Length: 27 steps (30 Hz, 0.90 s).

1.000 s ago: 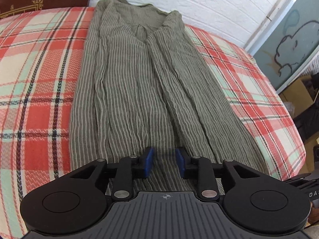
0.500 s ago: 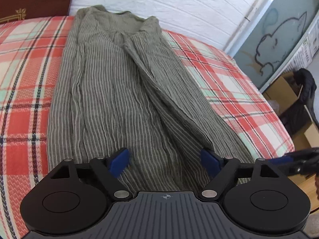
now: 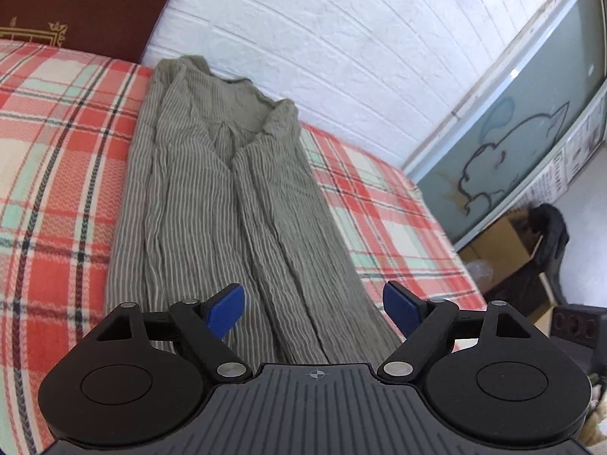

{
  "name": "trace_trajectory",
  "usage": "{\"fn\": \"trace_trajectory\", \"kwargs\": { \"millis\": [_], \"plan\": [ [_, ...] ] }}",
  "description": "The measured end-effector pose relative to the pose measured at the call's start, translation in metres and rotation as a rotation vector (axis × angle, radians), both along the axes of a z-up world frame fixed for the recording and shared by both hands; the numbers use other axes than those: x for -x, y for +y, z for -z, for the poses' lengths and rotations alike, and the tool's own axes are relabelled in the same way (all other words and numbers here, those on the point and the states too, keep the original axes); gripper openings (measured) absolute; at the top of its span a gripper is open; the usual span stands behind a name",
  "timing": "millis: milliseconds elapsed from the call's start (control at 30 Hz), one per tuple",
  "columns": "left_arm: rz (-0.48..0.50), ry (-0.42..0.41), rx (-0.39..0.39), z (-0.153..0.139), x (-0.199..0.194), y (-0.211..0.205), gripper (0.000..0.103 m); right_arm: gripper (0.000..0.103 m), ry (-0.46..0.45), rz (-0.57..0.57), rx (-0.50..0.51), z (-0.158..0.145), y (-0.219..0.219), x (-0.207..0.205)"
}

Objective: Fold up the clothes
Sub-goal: 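Open the right gripper and release the sleeve onto the shirt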

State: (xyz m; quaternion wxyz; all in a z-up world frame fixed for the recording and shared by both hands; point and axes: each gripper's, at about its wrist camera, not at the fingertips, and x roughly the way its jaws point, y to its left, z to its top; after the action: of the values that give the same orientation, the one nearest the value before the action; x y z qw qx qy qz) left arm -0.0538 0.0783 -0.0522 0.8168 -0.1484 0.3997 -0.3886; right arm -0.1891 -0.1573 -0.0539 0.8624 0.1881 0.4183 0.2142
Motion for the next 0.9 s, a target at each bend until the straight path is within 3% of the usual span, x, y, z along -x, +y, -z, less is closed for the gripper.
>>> {"fn": "trace_trajectory", "kwargs": {
  "millis": [167,333,433,567,600,700,800,900],
  "plan": [
    [0.049,0.079,-0.006,0.018,-0.020,-0.031,0.089,0.062,-0.040,-0.066,0.064,0.000,0.018,-0.001],
    [0.031,0.027,-0.112,0.028,-0.023,-0.051,0.089,0.090,-0.153,-0.087,0.103,-0.009,0.022,0.011],
    [0.028,0.019,-0.123,0.034,-0.021,-0.050,0.089,0.099,-0.211,-0.073,0.142,-0.013,0.024,0.013],
    [0.015,0.032,-0.096,0.034,-0.022,-0.047,0.083,0.099,-0.179,-0.068,0.111,-0.006,0.020,0.005],
    [0.014,0.029,-0.098,0.032,-0.023,-0.048,0.073,0.099,-0.181,-0.059,0.108,-0.006,0.019,0.004],
    [0.007,0.016,-0.120,0.027,-0.025,-0.046,0.058,0.100,-0.229,-0.015,0.105,-0.010,0.012,0.008],
    [-0.020,0.017,-0.097,0.016,-0.031,-0.036,0.060,0.101,-0.274,0.008,0.091,-0.020,-0.004,0.004],
    [-0.049,-0.093,-0.132,-0.007,-0.042,-0.032,0.066,0.101,-0.344,0.000,0.083,-0.039,-0.024,-0.020]
  ]
}}
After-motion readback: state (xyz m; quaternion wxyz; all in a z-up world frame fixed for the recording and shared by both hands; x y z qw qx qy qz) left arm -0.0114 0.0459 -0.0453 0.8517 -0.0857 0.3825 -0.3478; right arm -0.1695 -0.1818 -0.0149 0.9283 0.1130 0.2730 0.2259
